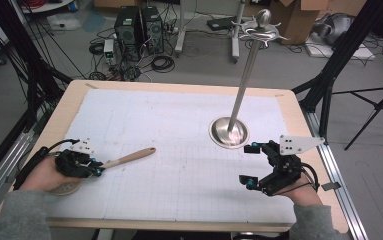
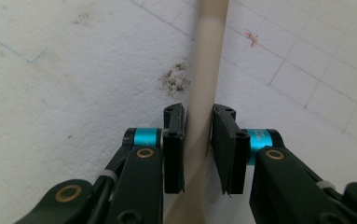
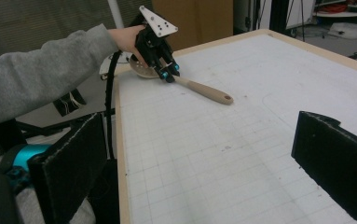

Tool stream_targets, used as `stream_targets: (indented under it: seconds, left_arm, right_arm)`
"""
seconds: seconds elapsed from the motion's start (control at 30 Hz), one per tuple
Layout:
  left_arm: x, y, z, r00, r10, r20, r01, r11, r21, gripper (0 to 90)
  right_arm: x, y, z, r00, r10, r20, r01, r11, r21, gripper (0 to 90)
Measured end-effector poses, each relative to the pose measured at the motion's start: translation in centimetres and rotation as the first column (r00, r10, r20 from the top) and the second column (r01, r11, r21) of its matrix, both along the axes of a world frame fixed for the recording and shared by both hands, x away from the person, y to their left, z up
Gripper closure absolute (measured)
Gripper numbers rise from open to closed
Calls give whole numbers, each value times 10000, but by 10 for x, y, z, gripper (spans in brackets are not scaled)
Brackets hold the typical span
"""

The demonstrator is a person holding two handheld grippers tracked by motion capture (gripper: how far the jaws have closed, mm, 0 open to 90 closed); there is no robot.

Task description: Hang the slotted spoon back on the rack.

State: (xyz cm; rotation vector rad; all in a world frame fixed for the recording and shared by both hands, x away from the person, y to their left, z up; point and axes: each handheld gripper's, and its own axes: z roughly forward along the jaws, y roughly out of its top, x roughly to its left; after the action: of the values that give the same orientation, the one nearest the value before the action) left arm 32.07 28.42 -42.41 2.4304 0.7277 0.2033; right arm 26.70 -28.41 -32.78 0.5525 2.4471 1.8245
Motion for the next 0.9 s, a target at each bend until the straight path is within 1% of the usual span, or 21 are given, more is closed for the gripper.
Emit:
stream_targets:
  seconds: [0.07,0.17,0.2,0.23,0.3,0.33,0.37,0.4,0.43,0.47,0.53,0.6,0.7,0.73,0.77,0.8,0.87,0.9]
  left_arm:
    - [0,0,0,10000,-63,51,63,10000,27,746]
    - [-1,0,1,9997,-154,170,152,9998,106,756]
    - [-1,-1,1,9998,-76,182,74,9999,99,764]
    - [-1,-2,1,9997,-56,218,52,9998,177,776]
    - [-1,-2,2,9999,37,150,-41,9996,268,778]
    - [-1,-3,2,9998,-23,212,18,9997,239,778]
    - [-2,-3,2,9998,-83,197,78,9997,244,778]
    - [-2,-4,2,9998,-114,183,112,9998,161,778]
    - [-1,-4,2,9996,-167,214,163,9997,204,778]
    - [-2,-6,1,9997,-115,223,112,9998,133,778]
    - [-2,-7,2,9997,-119,191,117,9999,118,778]
    - [-3,-8,3,9997,-183,188,182,9998,49,778]
    - [-4,-10,8,9994,-184,294,191,9995,-236,778]
    - [-4,-10,10,9994,-208,281,215,9995,-242,777]
    - [-4,-11,11,9992,-234,335,248,9988,-426,777]
    - [-4,-12,13,9991,-244,350,260,9986,-464,777]
    - [-4,-13,17,9994,-97,330,118,9980,-628,777]
    - [-5,-14,18,9994,12,344,16,9966,-825,777]
  right_arm:
    - [1,-1,0,10000,13,48,-13,10000,-13,24]
    - [0,-1,1,10000,1,-6,-1,10000,15,25]
    - [0,-1,1,10000,-6,36,6,10000,30,25]
    - [0,-2,2,10000,-3,24,3,10000,28,24]
    - [-1,-2,2,10000,5,15,-5,10000,21,25]
    - [0,-2,2,10000,16,46,-17,10000,30,25]
    - [0,-1,2,10000,14,56,-14,10000,16,25]
    - [0,-1,2,10000,0,78,0,10000,10,25]
    - [0,-1,2,10000,-2,57,2,10000,26,25]
    - [0,-1,2,10000,-11,63,11,10000,25,25]
    - [-1,-1,2,10000,38,74,-38,10000,12,25]
    - [-1,-1,3,10000,23,74,-23,10000,5,25]
    - [-1,-1,3,9999,-2,103,2,10000,25,25]
    - [-1,-2,3,10000,-14,91,14,10000,34,25]
    - [-1,-2,4,10000,-15,91,15,10000,38,25]
    - [-1,-2,3,9999,-16,106,15,10000,33,25]
    - [-1,-1,3,9999,-4,126,4,10000,0,25]
    - [-1,-1,3,10000,4,75,-4,10000,-25,25]
